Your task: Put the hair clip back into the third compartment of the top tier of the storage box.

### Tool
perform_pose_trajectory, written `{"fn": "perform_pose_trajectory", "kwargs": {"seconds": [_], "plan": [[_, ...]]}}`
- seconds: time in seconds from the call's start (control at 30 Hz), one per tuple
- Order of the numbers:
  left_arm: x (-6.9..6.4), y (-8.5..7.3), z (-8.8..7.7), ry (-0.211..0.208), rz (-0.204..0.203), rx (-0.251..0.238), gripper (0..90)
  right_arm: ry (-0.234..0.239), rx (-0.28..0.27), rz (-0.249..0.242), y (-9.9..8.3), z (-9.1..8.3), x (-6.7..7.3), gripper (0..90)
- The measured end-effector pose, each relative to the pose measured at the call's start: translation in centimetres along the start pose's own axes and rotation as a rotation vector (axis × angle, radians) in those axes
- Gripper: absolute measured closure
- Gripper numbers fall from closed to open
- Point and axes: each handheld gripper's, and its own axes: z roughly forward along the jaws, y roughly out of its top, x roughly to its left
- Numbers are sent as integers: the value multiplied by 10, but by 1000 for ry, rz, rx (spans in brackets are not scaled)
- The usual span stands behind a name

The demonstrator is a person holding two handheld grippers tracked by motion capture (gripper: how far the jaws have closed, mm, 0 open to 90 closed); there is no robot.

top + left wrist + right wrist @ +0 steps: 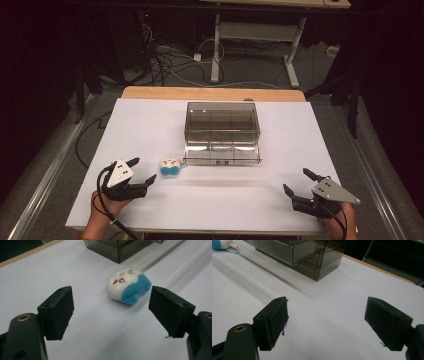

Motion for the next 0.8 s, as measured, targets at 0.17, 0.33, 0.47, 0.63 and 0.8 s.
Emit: {"fn": "perform_pose_trajectory", "kwargs": {"seconds": [0.17,0.33,0.47,0.63,0.8], "plan": [[-5,2,1,-10,12,15,189,-1,-5,12,-1,-1,-1,181],[-10,3,1,-32,27,37,162,8,-11,-10,2,1,0,181],[-10,7,4,-57,25,51,147,17,-15,-16,1,2,2,181],[-11,17,13,-79,35,81,147,20,-13,-20,1,2,0,181],[-12,30,26,-116,49,104,146,-2,0,-33,1,2,0,186]]}}
